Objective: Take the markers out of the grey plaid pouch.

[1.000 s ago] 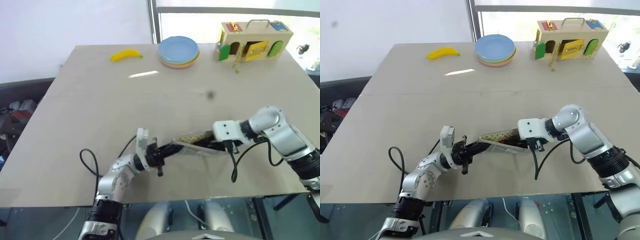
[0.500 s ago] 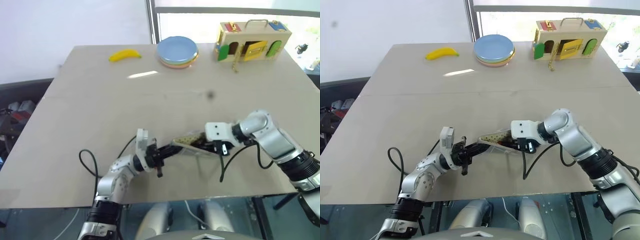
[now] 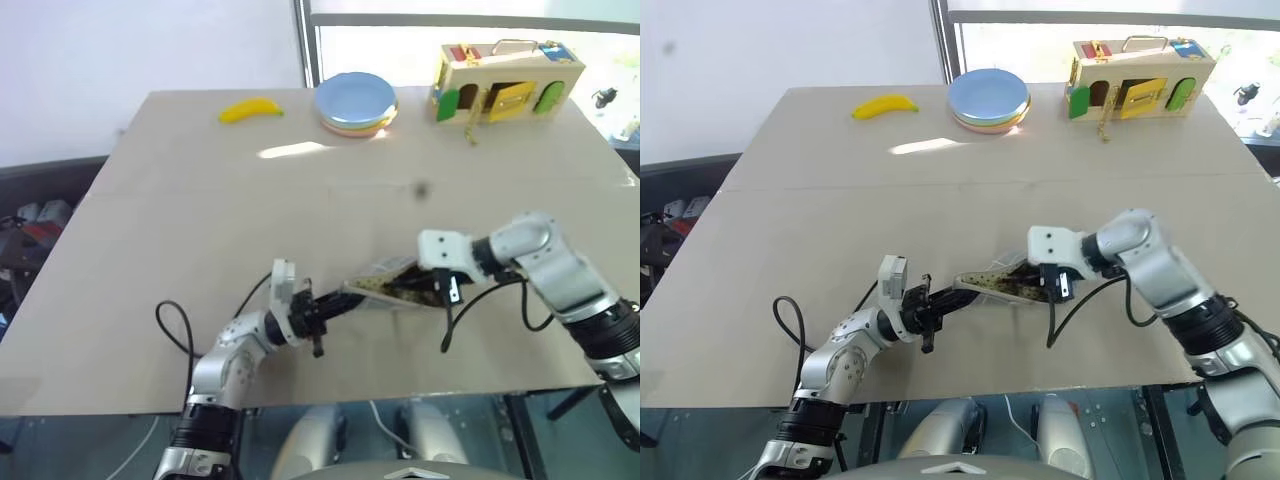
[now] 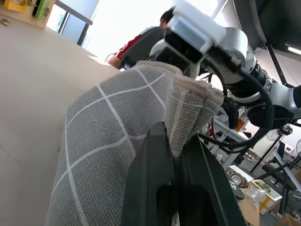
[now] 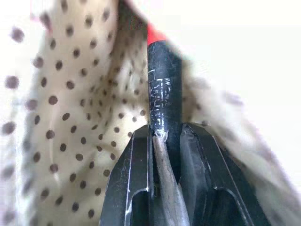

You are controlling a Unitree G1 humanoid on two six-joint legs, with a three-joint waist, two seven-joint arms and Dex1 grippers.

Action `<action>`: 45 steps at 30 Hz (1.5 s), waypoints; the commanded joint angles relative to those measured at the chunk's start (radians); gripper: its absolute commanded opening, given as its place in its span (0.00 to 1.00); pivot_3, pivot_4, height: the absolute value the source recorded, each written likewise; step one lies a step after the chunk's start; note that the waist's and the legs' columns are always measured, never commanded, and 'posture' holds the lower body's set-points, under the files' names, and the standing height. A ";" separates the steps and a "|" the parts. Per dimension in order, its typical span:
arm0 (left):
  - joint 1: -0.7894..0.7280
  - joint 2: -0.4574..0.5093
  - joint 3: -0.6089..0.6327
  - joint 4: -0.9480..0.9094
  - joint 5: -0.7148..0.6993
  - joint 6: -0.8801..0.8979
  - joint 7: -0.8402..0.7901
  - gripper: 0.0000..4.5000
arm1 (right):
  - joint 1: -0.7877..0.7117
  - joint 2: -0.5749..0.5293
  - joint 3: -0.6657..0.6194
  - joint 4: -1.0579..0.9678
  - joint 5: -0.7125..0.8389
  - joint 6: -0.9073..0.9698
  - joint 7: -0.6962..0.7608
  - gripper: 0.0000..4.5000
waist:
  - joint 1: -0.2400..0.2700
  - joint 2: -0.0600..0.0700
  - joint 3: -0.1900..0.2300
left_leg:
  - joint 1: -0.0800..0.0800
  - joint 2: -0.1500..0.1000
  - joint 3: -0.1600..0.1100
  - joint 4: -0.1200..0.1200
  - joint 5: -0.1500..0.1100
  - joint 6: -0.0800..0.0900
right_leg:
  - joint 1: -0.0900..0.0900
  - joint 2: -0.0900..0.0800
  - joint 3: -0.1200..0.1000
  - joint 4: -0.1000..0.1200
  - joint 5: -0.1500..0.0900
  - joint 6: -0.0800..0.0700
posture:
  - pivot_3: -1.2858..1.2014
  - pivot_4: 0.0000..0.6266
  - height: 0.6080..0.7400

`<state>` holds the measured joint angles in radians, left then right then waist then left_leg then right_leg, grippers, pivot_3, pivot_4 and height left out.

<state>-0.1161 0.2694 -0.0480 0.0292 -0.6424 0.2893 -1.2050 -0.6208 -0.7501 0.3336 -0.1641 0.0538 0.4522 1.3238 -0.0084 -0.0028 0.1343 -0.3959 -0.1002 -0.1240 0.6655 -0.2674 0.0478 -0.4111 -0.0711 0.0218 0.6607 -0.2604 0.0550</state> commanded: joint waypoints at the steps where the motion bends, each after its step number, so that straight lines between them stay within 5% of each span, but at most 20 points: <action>1: 0.010 0.008 0.003 -0.023 -0.006 -0.002 -0.005 0.00 | 0.028 -0.029 -0.087 -0.054 0.079 -0.028 0.013 0.06 | 0.001 0.000 0.000 | 0.000 0.000 0.000 0.000 0.000 0.000 | 0.000 0.000 0.000 0.000 0.000 0.000 | 0.52 0.24 1.00; 15: -0.003 0.007 0.006 -0.014 -0.010 0.003 -0.002 0.00 | 0.140 -0.042 -0.165 -0.118 0.271 -0.154 0.083 0.06 | 0.003 0.000 0.000 | 0.000 0.000 0.000 0.000 0.000 0.000 | 0.000 0.000 0.000 0.000 0.000 0.000 | 0.52 0.24 1.00; 28: -0.056 0.012 0.035 -0.032 -0.033 0.012 0.011 0.00 | 0.132 -0.165 -0.050 -0.111 0.105 -0.214 0.122 0.06 | 0.009 0.000 0.000 | 0.000 0.000 0.000 0.000 0.000 0.000 | 0.000 0.000 0.000 0.000 0.000 0.000 | 0.52 0.24 1.00; 35: -0.047 0.030 0.028 0.000 -0.005 -0.012 -0.014 0.00 | 0.103 -0.021 -0.170 -0.138 0.311 -0.165 0.043 0.06 | 0.009 0.000 0.000 | 0.000 0.000 0.000 0.000 0.000 0.000 | 0.000 0.000 0.000 0.000 0.000 0.000 | 0.52 0.24 1.00; 45: -0.068 0.040 0.064 0.025 0.038 -0.113 0.009 0.00 | -0.003 0.120 -0.457 -0.172 0.746 0.136 -0.218 0.06 | 0.023 -0.001 0.001 | -0.001 0.000 -0.001 0.000 0.000 0.000 | 0.000 0.000 -0.001 0.000 0.000 0.000 | 0.52 0.24 1.00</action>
<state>-0.1683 0.2996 0.0000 0.0535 -0.6224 0.2120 -1.2033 -0.5896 -0.6337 -0.0482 -0.3253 0.7224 0.5618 1.1501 0.0144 -0.0033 0.1350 -0.3969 -0.1004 -0.1245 0.6653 -0.2674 0.0478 -0.4109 -0.0715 0.0213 0.6603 -0.2603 0.0550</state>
